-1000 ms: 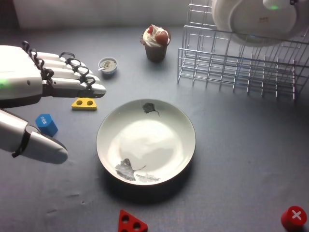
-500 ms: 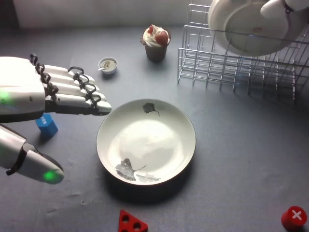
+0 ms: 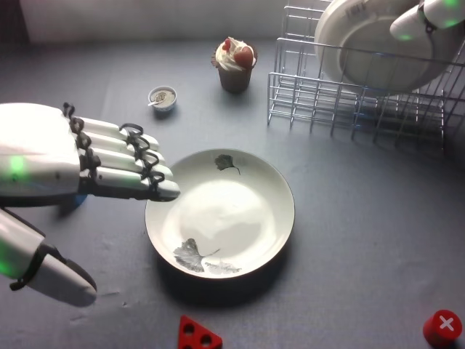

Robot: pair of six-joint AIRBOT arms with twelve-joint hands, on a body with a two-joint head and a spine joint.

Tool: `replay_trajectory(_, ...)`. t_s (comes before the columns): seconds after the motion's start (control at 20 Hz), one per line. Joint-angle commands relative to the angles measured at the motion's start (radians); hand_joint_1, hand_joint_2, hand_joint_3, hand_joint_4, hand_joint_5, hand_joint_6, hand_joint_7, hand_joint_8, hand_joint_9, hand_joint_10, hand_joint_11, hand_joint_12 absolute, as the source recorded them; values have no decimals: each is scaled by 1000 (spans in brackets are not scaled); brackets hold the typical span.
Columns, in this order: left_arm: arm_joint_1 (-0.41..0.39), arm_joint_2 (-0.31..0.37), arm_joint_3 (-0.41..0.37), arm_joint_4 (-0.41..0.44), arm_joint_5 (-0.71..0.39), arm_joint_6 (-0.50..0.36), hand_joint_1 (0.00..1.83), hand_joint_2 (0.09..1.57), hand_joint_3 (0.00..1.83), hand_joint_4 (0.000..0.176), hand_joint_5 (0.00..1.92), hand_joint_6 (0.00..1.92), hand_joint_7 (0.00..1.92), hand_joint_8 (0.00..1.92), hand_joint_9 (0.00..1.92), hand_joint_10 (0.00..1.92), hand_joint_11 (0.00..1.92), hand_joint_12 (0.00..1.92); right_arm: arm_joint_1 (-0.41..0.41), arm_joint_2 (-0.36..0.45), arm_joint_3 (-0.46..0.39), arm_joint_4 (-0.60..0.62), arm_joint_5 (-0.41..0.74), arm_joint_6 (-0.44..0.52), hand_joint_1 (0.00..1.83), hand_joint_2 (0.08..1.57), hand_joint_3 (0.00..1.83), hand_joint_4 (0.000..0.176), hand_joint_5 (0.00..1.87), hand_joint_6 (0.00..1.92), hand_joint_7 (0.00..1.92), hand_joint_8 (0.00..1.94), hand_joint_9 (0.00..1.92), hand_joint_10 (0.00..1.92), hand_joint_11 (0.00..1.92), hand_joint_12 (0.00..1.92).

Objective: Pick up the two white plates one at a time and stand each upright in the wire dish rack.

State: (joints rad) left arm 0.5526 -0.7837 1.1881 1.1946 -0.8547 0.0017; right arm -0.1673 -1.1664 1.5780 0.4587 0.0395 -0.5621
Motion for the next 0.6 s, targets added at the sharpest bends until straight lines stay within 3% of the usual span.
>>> replay_trajectory(0.0,-7,-1,0,-57,-44,-2,0,968,0,0,170,5,215,4,205,6,182,7,9,8,10,13,130,20,1498,1055,0,0,910,967,1069,643,1167,692,988,1381)
replay_trajectory(0.05,-8,-3,-1,-53,-43,-2,0,969,0,0,159,0,204,0,195,2,175,4,6,6,11,13,130,21,1494,1060,3,0,861,1050,1027,707,1135,728,1047,1308)
replay_trajectory(0.1,-8,-4,-2,-49,-43,-2,0,966,0,0,152,0,200,0,194,1,179,6,3,5,12,13,130,22,1334,1088,2,0,706,413,744,270,879,300,885,736)
replay_trajectory(0.15,-8,-5,-3,-44,-42,-2,0,964,0,0,154,1,201,1,197,2,183,7,0,4,13,13,130,24,1276,1076,0,0,732,141,700,88,856,104,912,432)
replay_trajectory(0.2,-8,-6,-3,-42,-41,-2,0,968,0,0,150,0,197,0,188,0,172,2,-4,2,13,13,130,25,1166,1077,0,0,693,30,685,19,818,25,899,295)
replay_trajectory(0.3,-9,-8,-4,-40,-38,-2,0,964,0,0,164,5,208,5,199,5,184,7,-5,1,14,13,128,26,1102,1018,0,0,656,0,705,0,818,0,906,192)
replay_trajectory(0.4,-10,-10,-6,-31,-38,-2,0,964,0,0,165,5,218,8,214,10,186,8,-5,1,14,13,128,27,1003,988,0,0,587,0,611,0,646,0,704,95)
replay_trajectory(0.55,-1,-12,-19,8,-34,-2,0,966,0,0,171,5,218,5,215,7,184,7,-4,1,11,13,124,30,928,974,0,0,521,0,559,0,600,2,604,49)
